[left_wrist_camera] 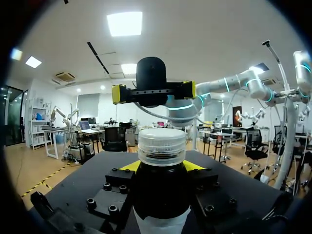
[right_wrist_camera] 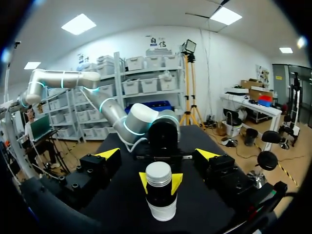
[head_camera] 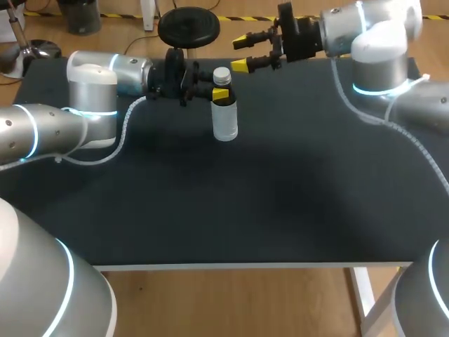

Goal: Unscrew the bottle cap

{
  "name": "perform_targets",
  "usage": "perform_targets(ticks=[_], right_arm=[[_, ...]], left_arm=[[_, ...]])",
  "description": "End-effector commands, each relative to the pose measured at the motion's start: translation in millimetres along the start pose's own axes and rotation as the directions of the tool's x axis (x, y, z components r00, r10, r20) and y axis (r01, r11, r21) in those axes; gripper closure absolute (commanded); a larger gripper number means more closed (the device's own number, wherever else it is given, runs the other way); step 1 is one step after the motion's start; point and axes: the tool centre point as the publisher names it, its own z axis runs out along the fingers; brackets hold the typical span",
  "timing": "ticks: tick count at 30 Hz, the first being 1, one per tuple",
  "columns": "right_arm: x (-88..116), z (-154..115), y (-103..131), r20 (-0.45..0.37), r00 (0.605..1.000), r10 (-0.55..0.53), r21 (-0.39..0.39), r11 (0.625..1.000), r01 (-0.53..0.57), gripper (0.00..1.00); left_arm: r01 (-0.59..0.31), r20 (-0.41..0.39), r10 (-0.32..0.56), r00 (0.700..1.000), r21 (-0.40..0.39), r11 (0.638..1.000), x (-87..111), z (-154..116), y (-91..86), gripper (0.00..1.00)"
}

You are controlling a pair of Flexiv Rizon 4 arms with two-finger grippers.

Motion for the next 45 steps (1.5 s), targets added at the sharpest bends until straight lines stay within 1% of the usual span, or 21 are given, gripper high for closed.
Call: perform_targets(ticks=[1,5,11,12,14,18,26,31,36,45], right_arm=[[5,1,-1,0.726,0.687,0.005,-0.002,1.000,-0.006,0.00],[3,3,-4,0.715,0.699,0.015,-0.002,1.000,-0.019,0.00],[-2,11,-12,0.652,0.755,0.070,-0.025,0.997,-0.071,0.00],[-3,12,-13,0.652,0.755,0.073,-0.025,0.997,-0.075,0.00],[-5,14,-15,0.621,0.782,0.055,-0.021,0.998,-0.053,0.00],[-5,19,-18,0.617,0.785,0.056,-0.028,0.998,-0.049,0.00],[-1,29,-23,0.563,0.826,0.033,-0.027,0.999,-0.021,0.00],[0,32,-24,0.558,0.830,0.025,-0.017,1.000,-0.018,0.00],[-2,36,-26,0.534,0.845,0.030,-0.024,1.000,-0.021,0.00],[-10,48,-28,0.515,0.856,0.049,-0.044,0.999,-0.030,0.00]], left_arm=[[0.001,-0.003,-0.001,1.000,0.000,1.000,-1.4,0,0.0,1.00],[0.001,-0.003,-0.001,1.000,0.000,1.000,-1.4,0,0.0,1.00],[0.001,-0.003,-0.001,1.000,0.000,1.000,-1.4,0,0.0,1.00],[0.001,-0.003,-0.001,1.000,0.000,1.000,-1.4,0,0.0,1.00],[0.001,-0.003,-0.001,1.000,0.000,1.000,-1.4,0,0.0,1.00],[0.001,-0.003,-0.001,1.000,0.000,1.000,-1.4,0,0.0,1.00],[0.001,-0.003,-0.001,1.000,0.000,1.000,-1.4,0,0.0,1.00],[0.001,-0.003,-0.001,1.000,0.000,1.000,-1.4,0,0.0,1.00],[0.001,-0.003,-0.001,1.000,0.000,1.000,-1.4,0,0.0,1.00],[0.001,-0.003,-0.001,1.000,0.000,1.000,-1.4,0,0.0,1.00]])
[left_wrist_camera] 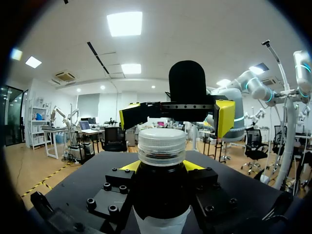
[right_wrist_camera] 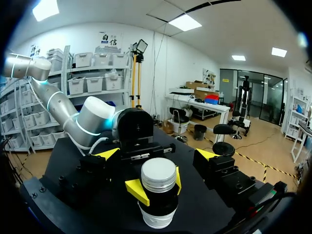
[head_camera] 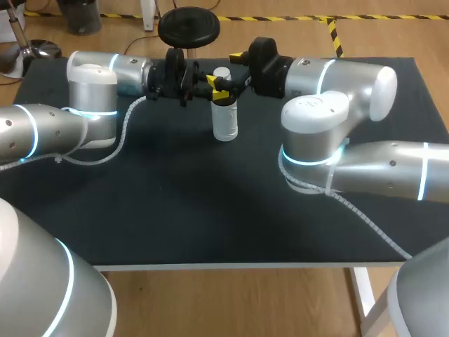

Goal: Unscrew the bottle cap

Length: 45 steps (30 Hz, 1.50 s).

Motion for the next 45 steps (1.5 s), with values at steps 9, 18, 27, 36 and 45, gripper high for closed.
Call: perform_targets(ticks=[9,18,27,36,45], right_arm=[[-3,15,-2,-0.006,1.000,0.028,-0.028,0.999,-0.028,0.00],[0,18,-6,-0.012,0.999,0.038,-0.026,0.999,-0.038,0.00],[-4,21,-8,-0.024,0.998,0.058,-0.033,0.998,-0.059,0.56],[-6,22,-10,-0.029,0.997,0.075,-0.038,0.996,-0.076,1.00],[-5,20,-14,-0.080,0.994,0.077,-0.044,0.996,-0.080,1.00]], left_arm=[[0.001,-0.003,-0.001,1.000,0.000,1.000,-1.4,0,0.1,1.00],[0.001,-0.003,-0.001,1.000,0.000,1.000,-1.4,0,0.1,1.00],[0.001,-0.003,-0.001,1.000,0.000,1.000,-1.4,0,0.1,1.00],[0.001,-0.003,-0.001,1.000,0.000,1.000,-1.4,0,0.1,1.00],[0.001,-0.003,-0.001,1.000,0.000,1.000,-1.4,0,0.1,1.00]])
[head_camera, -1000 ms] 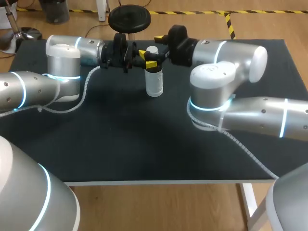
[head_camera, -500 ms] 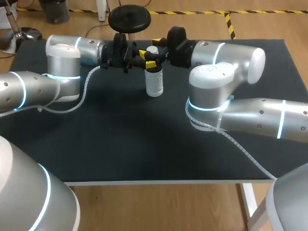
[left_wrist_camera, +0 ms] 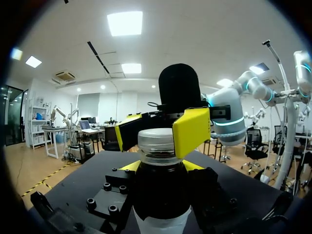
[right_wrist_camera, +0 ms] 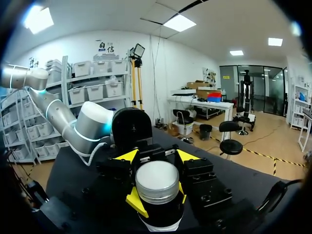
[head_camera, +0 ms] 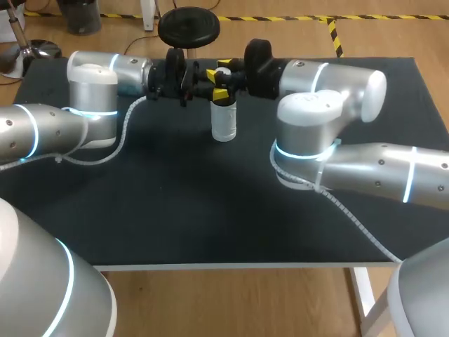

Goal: Unscrew the bottle cap

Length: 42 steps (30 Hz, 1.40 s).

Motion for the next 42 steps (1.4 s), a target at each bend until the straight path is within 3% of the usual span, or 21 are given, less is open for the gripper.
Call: perform_targets(ticks=[1,12,17,25,33,42], right_arm=[[-4,-3,-6,-0.049,0.999,-0.006,-0.009,1.000,0.006,1.00],[-1,-6,-11,-0.279,0.959,-0.055,-0.055,0.998,0.042,1.00],[1,-9,-11,-0.398,0.915,-0.074,-0.088,0.995,0.042,1.00],[5,-12,-8,-0.576,0.811,-0.102,-0.101,0.993,0.054,1.00],[8,-10,-6,-0.754,0.641,-0.142,-0.140,0.989,0.055,1.00],[10,-11,-9,-0.909,0.381,-0.170,-0.160,0.985,0.058,1.00]], left_arm=[[0.000,-0.003,0.000,1.000,0.002,1.000,-0.8,0,-1.0,1.00],[0.000,-0.003,0.000,1.000,0.002,1.000,-0.8,0,-1.0,1.00],[0.000,-0.003,0.000,1.000,0.002,1.000,-0.8,0,-1.0,1.00],[0.000,-0.003,0.000,1.000,0.002,1.000,-0.8,0,-1.0,1.00],[0.000,-0.003,0.000,1.000,0.002,1.000,-0.8,0,-1.0,1.00],[0.000,-0.003,0.000,1.000,0.002,1.000,-0.8,0,-1.0,1.00]])
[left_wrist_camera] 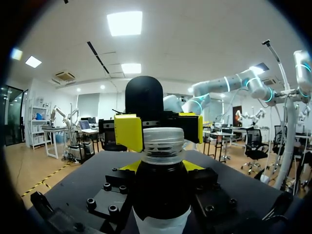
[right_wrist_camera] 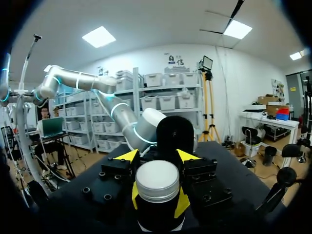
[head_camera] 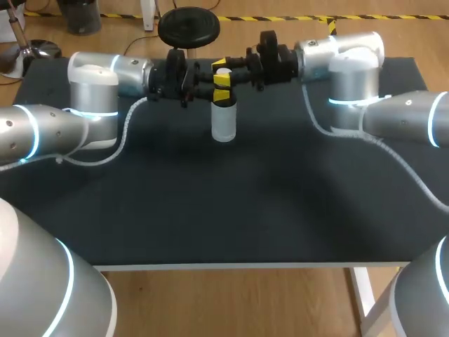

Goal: Unscrew the bottle cap

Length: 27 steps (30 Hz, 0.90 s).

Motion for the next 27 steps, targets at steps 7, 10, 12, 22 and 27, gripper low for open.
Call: perform_targets(ticks=[7,10,12,22,27], right_arm=[[-4,-10,-10,-0.554,0.832,-0.016,0.021,0.999,0.033,1.00],[-2,-12,-9,-0.606,0.795,-0.027,0.033,0.998,0.059,1.00],[-2,-13,-8,-0.614,0.789,-0.022,0.051,0.996,0.067,1.00],[3,-9,-2,-0.714,0.697,0.067,0.154,0.986,0.062,1.00],[5,-5,7,-0.741,0.667,0.074,0.166,0.983,0.075,1.00]], left_arm=[[0.000,-0.003,0.000,1.000,0.001,1.000,-2.2,-2,-1.6,1.00],[0.000,-0.003,0.000,1.000,0.001,1.000,-2.2,-2,-1.6,1.00],[0.000,-0.003,0.000,1.000,0.001,1.000,-2.2,-2,-1.6,1.00],[0.000,-0.003,0.000,1.000,0.001,1.000,-2.2,-2,-1.6,1.00],[0.000,-0.003,0.000,1.000,0.001,1.000,-2.2,-2,-1.6,1.00]])
